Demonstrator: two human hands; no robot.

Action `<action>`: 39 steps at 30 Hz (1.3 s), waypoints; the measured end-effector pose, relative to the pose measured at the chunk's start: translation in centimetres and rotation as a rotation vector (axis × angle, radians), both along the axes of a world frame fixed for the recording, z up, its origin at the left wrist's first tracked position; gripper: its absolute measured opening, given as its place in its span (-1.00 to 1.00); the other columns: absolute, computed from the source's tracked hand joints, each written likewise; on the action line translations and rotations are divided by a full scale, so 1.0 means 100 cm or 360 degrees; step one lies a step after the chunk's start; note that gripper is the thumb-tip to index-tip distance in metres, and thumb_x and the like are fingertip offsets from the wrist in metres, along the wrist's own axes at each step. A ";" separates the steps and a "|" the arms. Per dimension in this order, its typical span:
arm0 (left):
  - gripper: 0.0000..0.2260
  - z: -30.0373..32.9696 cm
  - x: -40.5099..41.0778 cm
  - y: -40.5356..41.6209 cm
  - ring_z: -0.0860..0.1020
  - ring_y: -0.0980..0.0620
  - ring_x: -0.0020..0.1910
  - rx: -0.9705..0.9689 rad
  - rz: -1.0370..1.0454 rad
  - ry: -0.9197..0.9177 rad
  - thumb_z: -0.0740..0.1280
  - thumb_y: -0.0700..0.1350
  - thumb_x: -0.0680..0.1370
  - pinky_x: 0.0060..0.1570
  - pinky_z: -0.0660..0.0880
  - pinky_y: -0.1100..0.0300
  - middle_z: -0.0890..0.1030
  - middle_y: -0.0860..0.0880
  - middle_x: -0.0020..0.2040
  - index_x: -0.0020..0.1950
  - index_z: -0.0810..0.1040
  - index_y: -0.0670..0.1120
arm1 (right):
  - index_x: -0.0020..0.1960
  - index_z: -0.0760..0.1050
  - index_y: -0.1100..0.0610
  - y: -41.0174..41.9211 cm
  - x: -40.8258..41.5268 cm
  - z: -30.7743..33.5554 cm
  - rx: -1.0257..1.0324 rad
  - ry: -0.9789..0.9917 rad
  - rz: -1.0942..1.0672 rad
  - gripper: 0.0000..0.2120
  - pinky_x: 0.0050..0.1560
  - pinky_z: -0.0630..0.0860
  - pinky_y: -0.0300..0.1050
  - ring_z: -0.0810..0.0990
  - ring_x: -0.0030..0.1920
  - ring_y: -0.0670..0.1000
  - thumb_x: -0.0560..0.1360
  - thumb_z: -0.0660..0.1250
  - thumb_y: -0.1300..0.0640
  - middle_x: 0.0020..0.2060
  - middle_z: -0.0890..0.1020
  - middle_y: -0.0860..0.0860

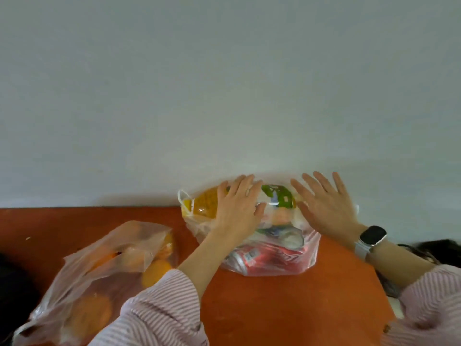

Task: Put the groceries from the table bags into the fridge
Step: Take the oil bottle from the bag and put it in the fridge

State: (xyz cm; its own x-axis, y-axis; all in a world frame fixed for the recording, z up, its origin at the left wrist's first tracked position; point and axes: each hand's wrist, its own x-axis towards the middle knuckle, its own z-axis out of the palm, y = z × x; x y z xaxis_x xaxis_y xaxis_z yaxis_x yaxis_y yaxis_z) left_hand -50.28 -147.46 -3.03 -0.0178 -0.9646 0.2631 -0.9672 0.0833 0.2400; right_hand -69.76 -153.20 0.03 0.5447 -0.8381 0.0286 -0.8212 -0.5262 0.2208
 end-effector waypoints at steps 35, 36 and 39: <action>-0.71 -0.054 -0.100 -0.009 0.36 -0.02 0.16 -0.0321 -0.0558 -0.0328 0.11 0.02 0.55 0.03 0.27 0.02 0.55 0.09 0.22 0.01 0.62 0.02 | 0.35 0.36 0.06 -0.038 -0.071 -0.073 0.0487 -0.0590 0.0089 -0.46 0.34 0.22 0.01 0.30 0.40 0.03 0.48 -0.13 -0.01 0.32 0.46 0.01; -0.69 -0.056 -0.101 -0.007 0.36 -0.03 0.14 -0.0293 -0.0577 -0.0381 0.10 0.04 0.56 0.03 0.27 0.02 0.55 0.09 0.22 0.06 0.61 0.01 | 0.34 0.37 0.04 -0.039 -0.070 -0.074 0.0449 -0.0484 0.0102 -0.52 0.36 0.18 0.03 0.24 0.43 0.02 0.51 -0.09 0.00 0.34 0.43 -0.01; -0.64 -0.057 -0.102 -0.004 0.36 -0.01 0.13 -0.0176 -0.0586 -0.0465 0.06 0.06 0.56 0.06 0.25 0.04 0.56 0.09 0.21 0.20 0.55 0.00 | 0.30 0.40 0.01 -0.048 -0.058 -0.062 0.0398 -0.0188 0.0123 -0.61 0.40 0.11 0.11 0.09 0.47 0.05 0.57 -0.03 0.02 0.37 0.33 0.00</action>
State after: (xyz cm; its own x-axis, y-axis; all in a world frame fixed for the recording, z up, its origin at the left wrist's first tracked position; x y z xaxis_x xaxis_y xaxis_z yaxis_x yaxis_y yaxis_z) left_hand -60.48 -147.85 -8.77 -0.4414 -0.8468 0.2969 -0.8942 0.4426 -0.0672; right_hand -75.57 -158.03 -6.18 0.6125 -0.7832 -0.1069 -0.7888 -0.6143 -0.0185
